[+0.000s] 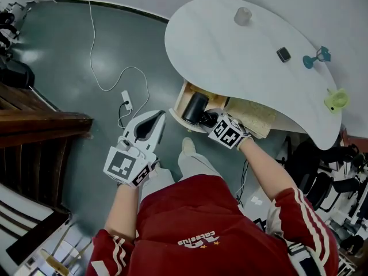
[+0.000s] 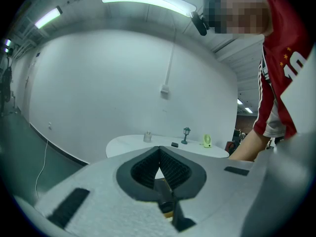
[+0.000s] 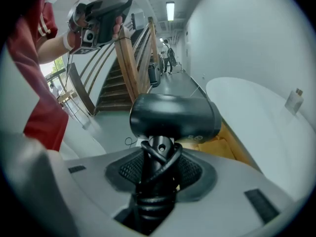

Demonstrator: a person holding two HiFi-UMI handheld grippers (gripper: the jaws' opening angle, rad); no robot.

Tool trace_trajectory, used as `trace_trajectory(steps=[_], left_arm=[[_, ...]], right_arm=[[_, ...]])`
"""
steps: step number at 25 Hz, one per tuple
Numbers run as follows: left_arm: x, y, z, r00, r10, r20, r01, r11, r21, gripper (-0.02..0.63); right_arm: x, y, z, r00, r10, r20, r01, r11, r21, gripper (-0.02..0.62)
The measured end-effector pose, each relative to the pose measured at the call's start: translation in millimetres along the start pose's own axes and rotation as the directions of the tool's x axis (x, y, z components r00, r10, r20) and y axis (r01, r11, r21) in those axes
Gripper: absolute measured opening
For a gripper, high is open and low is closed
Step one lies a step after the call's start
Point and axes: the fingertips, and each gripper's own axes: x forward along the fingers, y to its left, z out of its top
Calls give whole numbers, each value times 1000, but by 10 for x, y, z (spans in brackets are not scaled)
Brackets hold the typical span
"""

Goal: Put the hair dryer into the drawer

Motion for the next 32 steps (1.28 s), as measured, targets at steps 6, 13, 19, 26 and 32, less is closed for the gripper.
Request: trace_trajectory(steps=[6,13,19,26,32], left_arm=[[26,83,-81,1000,16,-17,-16,1000,-18,6],[79,164,-116,999,27,-23,-27,999,-23,6],[157,249,-184,999,25,-33,-26,999,-21,6],[308,267,-229,999,-25,-38,27,998,52,6],[343,212,-312,998,-42,-53,45,997,61,6]], right_arm=[[157,-135,-53,999,14,-40,-12,999,35,166],[371,-304,-123,997,9,-80,-9,1000,-5,166],[579,-408,-186,995,-3,-95,4,1000,3,166],[770,-449,-227,995,-26,-94,30,999,42,166],[736,-612,-222,995,-65,-81,74,991,110,166]])
